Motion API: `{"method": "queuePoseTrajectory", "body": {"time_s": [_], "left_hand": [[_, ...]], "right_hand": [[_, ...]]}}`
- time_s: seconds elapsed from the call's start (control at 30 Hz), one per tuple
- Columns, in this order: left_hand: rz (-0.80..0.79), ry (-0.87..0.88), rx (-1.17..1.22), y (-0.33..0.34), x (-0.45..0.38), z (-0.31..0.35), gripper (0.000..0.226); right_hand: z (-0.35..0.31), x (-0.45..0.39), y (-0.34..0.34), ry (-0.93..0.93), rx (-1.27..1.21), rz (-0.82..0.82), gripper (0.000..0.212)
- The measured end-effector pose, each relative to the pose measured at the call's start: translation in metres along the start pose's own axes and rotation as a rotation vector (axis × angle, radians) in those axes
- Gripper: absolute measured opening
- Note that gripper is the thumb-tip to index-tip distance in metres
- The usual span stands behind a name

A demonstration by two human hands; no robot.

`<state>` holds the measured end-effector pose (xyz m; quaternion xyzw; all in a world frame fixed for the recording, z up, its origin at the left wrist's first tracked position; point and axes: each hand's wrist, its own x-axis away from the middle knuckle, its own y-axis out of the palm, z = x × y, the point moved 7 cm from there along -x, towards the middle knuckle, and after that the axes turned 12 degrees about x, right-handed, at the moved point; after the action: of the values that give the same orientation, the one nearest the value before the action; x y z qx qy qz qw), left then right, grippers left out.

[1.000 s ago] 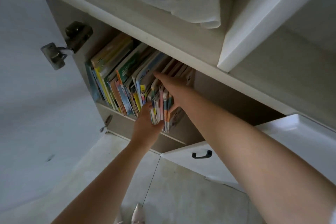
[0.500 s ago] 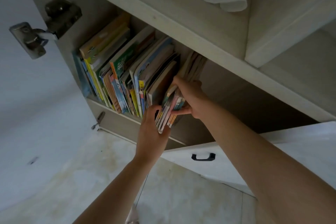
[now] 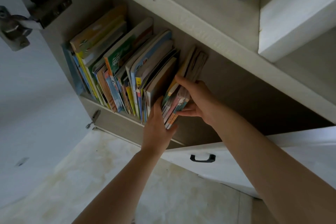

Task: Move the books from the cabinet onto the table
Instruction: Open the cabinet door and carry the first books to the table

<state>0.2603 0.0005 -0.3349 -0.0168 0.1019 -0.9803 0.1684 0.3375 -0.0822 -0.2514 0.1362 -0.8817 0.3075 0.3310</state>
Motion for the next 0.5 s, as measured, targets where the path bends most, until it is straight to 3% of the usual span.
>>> {"method": "queuePoseTrajectory", "body": {"time_s": [0.13, 0.23, 0.33, 0.5], "left_hand": [[0.012, 0.019, -0.02, -0.001, 0.003, 0.001, 0.084], [0.123, 0.099, -0.041, -0.01, 0.014, 0.013, 0.082], [0.237, 0.128, -0.038, -0.013, 0.029, 0.019, 0.072], [0.285, 0.107, -0.011, -0.008, 0.035, 0.017, 0.068]], "right_hand": [[0.0, -0.002, 0.001, -0.02, 0.002, -0.002, 0.053], [0.0, -0.003, 0.001, -0.021, -0.008, -0.017, 0.046], [-0.002, -0.003, 0.0, -0.028, 0.0, -0.022, 0.047], [-0.001, -0.001, 0.001, -0.053, -0.016, -0.009, 0.056]]}}
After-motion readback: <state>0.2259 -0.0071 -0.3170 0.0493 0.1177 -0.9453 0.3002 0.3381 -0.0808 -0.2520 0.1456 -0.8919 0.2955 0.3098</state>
